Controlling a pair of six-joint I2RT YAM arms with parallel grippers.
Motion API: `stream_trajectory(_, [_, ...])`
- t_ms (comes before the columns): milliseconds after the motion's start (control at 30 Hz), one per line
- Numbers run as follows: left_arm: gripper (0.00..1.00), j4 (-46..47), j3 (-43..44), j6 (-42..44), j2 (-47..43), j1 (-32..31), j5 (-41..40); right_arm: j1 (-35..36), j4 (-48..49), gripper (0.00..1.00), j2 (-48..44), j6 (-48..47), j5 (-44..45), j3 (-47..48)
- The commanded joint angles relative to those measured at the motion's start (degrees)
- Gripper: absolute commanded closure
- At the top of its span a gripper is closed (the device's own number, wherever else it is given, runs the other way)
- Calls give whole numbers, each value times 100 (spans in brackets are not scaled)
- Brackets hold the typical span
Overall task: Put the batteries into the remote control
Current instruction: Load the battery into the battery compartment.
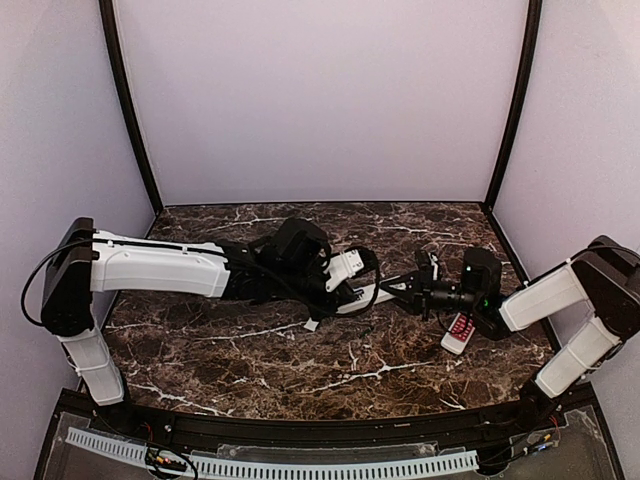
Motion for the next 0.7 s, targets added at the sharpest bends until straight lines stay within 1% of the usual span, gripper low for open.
stream_trajectory(0, [86,-98,95,-27,83,-20,-123,22,850,100,88,246,-108,-59])
stream_trajectory(167, [77,-128,82,-3,110,-19,-158,18,1283,100,296,493,-143,-166])
stream_trajectory(267, [76,-161,77,51,107,-18,-211,22,1489,100,372,589,-151,-199])
stream_trajectory(433, [74,-209,76,57,79,-11,-196,22,1506,100,382,602,-133,-218])
stream_trajectory(667, [64,-164,107,-5,-218,0,-46,22,1231,100,326,380,-122,-198])
